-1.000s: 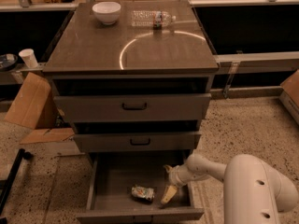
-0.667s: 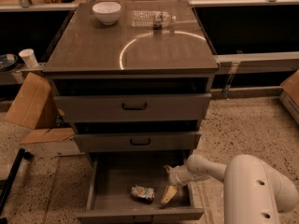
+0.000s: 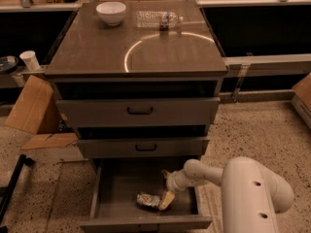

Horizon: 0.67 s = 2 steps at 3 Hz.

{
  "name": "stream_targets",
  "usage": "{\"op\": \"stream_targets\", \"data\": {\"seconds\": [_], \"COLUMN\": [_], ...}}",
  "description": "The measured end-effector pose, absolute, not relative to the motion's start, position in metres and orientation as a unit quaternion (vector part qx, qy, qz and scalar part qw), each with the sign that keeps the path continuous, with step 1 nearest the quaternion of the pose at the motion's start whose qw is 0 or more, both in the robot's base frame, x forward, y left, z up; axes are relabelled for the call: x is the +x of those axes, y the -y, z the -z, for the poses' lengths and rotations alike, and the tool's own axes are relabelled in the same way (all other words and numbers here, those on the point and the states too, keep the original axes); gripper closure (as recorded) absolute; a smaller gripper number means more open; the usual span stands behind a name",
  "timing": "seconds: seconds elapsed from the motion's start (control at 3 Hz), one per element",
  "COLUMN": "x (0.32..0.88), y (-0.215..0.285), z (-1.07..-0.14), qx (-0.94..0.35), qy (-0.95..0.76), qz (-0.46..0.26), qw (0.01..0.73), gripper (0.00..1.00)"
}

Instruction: Pick 7up can from bottom drawer and place on counter

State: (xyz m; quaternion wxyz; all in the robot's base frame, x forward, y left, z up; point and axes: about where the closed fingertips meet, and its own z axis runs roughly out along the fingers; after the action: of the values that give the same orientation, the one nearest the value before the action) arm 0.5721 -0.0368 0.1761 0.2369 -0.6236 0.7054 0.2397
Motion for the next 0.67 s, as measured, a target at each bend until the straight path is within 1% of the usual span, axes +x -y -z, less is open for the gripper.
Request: {"op": "stream_targets", "data": {"seconds": [0.67], "x": [0.579], "y": [0.006], "z": [-0.161], "qx": [-0.628], "qy": [-0.707], "qz": [-0.224], "qw": [0.238], "gripper": [0.00]}}
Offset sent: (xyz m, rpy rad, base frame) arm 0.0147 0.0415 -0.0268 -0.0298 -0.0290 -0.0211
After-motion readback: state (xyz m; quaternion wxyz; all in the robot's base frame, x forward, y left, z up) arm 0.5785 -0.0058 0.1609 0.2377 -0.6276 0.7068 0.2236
